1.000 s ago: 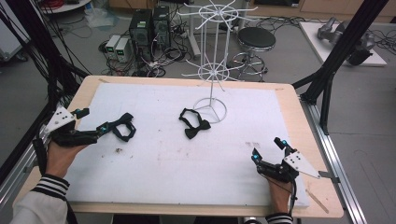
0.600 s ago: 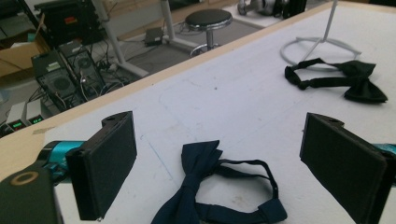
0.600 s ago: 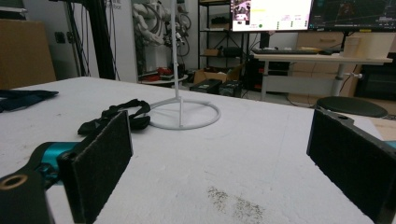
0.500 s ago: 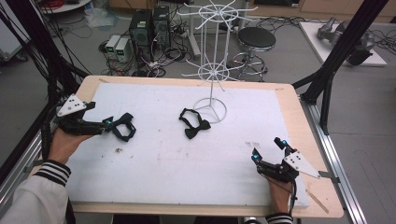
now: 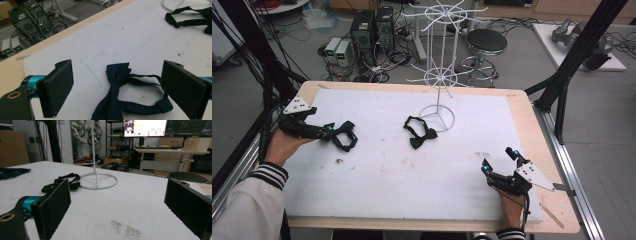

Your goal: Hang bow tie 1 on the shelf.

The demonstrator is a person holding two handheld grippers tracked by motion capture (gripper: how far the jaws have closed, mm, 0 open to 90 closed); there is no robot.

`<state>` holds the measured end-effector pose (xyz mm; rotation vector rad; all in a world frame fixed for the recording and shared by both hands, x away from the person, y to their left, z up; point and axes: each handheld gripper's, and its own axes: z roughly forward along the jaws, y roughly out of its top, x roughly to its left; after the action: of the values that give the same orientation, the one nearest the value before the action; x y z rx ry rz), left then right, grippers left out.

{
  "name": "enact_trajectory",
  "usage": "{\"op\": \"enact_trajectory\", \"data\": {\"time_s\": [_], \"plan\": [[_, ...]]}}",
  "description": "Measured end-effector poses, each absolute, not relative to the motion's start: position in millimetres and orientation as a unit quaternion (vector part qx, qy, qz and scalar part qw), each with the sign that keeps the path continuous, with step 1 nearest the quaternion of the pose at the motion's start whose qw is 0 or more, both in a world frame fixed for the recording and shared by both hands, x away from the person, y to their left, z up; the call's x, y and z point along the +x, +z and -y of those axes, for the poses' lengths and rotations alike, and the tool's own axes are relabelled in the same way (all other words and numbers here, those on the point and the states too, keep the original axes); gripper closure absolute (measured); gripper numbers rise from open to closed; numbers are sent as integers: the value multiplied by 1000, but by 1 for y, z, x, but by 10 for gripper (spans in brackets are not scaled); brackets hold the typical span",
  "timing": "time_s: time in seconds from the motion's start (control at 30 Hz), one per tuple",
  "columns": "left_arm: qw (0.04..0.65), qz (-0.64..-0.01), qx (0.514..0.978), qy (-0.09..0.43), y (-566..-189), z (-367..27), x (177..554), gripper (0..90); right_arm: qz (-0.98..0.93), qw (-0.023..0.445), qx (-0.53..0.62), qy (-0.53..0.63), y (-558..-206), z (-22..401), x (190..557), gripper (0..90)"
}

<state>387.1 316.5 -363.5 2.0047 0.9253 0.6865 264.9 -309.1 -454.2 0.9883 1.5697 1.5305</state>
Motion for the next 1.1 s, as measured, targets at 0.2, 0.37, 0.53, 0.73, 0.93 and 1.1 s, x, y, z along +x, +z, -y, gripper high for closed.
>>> {"op": "enact_trajectory", "data": {"time_s": [0.2,0.37,0.53,0.73,0.93,1.1], "plan": [[378,-366,811,257,-363,-316,400,120,-608,360,384,594,-454,309,265,62],[350,-357,834,234,-365,-315,410,121,-609,361,383,593,-454,309,265,62],[321,-354,854,208,-370,-311,419,127,-608,360,384,594,-454,309,265,62],[292,-350,869,190,-377,-305,429,153,-608,361,383,594,-454,309,265,62],[270,-351,883,158,-385,-302,442,188,-606,363,382,596,-454,309,265,62],[242,-348,894,145,-391,-300,448,194,-606,363,382,596,-454,309,265,62]]}}
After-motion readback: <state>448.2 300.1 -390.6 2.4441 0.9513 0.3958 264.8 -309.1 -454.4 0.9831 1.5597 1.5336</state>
